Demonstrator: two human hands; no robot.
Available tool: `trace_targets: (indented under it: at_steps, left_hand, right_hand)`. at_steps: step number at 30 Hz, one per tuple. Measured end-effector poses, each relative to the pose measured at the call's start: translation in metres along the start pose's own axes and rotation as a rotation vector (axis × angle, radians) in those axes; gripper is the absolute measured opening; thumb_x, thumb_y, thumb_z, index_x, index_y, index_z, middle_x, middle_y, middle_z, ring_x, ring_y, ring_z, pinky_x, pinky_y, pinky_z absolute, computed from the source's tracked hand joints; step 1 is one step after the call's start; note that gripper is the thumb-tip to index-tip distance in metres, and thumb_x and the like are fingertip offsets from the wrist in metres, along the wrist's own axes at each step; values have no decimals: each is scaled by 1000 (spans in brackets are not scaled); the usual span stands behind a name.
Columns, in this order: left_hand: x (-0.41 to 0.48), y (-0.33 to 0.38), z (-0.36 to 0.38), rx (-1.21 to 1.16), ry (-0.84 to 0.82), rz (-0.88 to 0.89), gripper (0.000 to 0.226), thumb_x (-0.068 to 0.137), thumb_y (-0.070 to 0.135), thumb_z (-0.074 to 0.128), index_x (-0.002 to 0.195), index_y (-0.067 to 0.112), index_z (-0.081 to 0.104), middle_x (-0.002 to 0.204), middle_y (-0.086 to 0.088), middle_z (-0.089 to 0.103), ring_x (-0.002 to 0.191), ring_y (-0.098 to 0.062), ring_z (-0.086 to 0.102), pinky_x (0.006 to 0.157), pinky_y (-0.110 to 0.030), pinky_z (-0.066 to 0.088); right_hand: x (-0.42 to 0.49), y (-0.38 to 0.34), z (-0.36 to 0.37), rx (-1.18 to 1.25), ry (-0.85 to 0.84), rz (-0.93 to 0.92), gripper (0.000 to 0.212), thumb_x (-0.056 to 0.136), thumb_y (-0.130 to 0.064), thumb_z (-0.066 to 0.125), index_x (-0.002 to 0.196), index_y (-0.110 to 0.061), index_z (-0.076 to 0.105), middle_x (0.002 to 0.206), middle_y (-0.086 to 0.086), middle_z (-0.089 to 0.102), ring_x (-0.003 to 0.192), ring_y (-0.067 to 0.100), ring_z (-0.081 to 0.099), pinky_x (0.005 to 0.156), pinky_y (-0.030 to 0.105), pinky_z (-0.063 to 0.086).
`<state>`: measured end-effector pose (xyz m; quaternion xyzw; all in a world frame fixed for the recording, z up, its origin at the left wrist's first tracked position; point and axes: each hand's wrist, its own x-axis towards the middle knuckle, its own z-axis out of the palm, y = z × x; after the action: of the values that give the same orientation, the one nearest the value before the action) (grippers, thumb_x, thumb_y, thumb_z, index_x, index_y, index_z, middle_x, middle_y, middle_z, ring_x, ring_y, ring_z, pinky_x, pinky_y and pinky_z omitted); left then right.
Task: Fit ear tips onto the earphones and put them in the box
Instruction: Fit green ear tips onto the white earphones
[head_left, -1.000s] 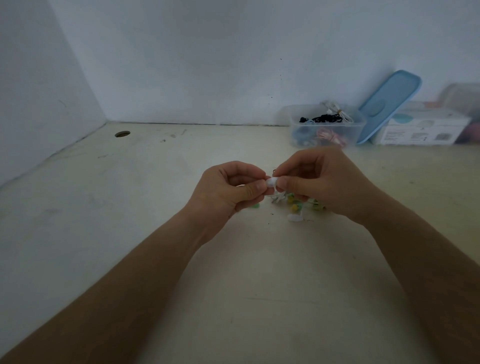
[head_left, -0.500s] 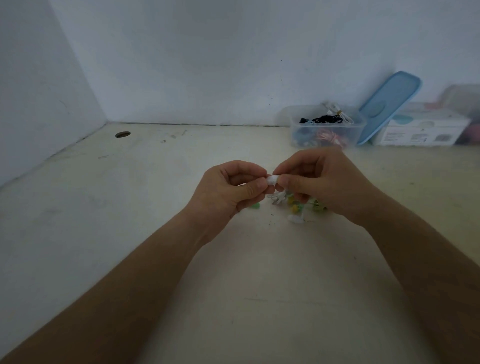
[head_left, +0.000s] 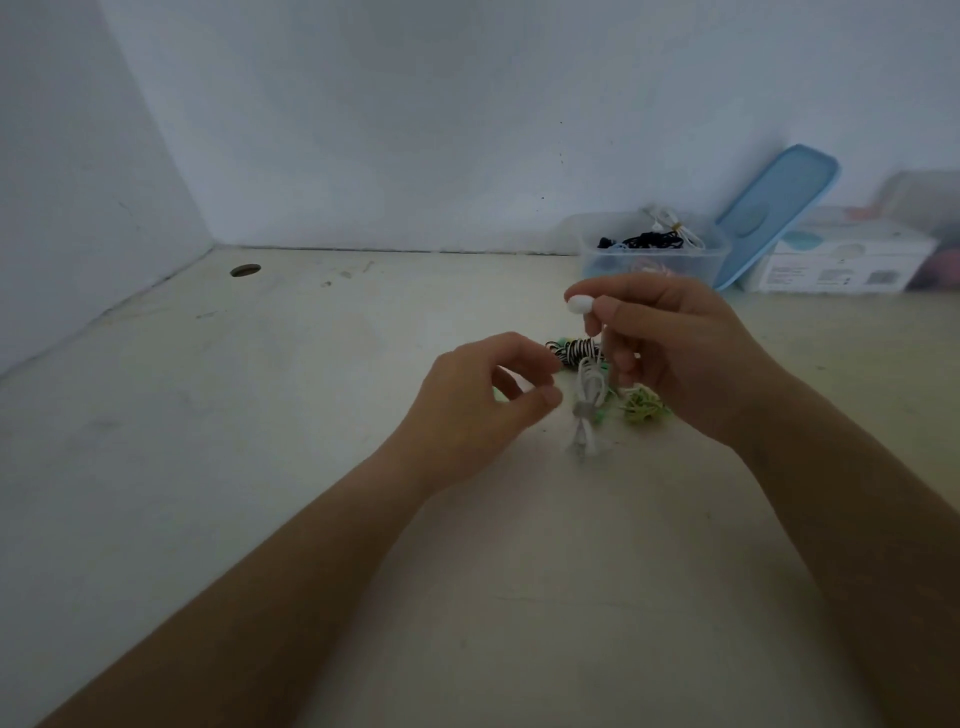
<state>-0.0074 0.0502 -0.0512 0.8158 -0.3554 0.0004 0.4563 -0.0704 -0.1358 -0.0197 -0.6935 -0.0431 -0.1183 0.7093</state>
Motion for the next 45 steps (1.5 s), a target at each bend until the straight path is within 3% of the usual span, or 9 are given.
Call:
trace_targets:
  at_steps: [4,8,12,19,26,30,34,40,45]
  left_hand:
    - [-1,3,11,115,-60,62,29,81,44,74,107,35,64,99,14,66,84,-7,60,72,-20,50]
    - [0,10,15,-9,-67,43,16,91,29,67,107,26,69,96,13,71,82,-6,63,71,-14,49]
    - [0,13,14,-255,-156,-42,21,91,22,69,111,25,64,100,6,73,85,-6,68,67,-17,50]
    - [0,17,10,-435,-77,-139,23,89,10,70,110,12,63,96,-14,72,84,-29,73,69,-45,62]
    - [9,34,-11,-548,32,-208,20,86,3,72,104,5,65,97,-24,72,86,-33,74,74,-45,62]
    - [21,47,-16,-561,-12,-214,17,87,5,71,103,5,65,102,-23,71,87,-32,74,77,-46,61]
    - [39,66,-11,-543,-11,-200,14,87,-1,65,99,6,68,85,-12,67,76,-23,71,73,-42,62]
    - [65,89,3,-588,-90,-213,16,86,-2,65,101,3,68,82,-9,66,72,-19,70,64,-31,58]
    - [93,93,8,-612,-98,-211,20,86,-1,68,105,2,66,91,-15,67,77,-22,71,67,-33,60]
  right_hand:
    - [-1,-2,0,118,-32,12,18,80,-20,67,95,-15,76,75,-2,62,55,12,46,46,22,41]
    - [-2,-3,4,222,-67,43,18,83,-16,61,98,-12,72,77,-1,59,54,10,47,45,21,42]
    - [-1,-1,7,326,-84,62,18,87,-16,59,102,-12,67,79,-2,56,57,9,47,51,22,45]
    - [-6,1,18,454,-2,41,11,88,-13,62,96,-11,68,79,2,60,60,13,56,55,27,52]
    - [-4,-7,7,308,289,102,19,91,-3,63,108,-11,59,83,5,68,62,16,59,51,25,51]
    - [0,-8,5,132,323,235,24,89,-1,61,111,-12,60,88,10,70,65,20,66,54,29,54]
    - [-2,-13,5,46,303,339,31,91,-3,54,117,-17,66,96,15,71,77,24,69,61,33,56]
    - [-4,-30,-16,325,220,491,23,94,-15,53,109,-8,70,103,17,72,80,29,72,62,35,59]
    - [11,-38,-46,457,204,399,25,96,-6,51,116,-1,63,90,15,66,67,18,62,56,25,55]
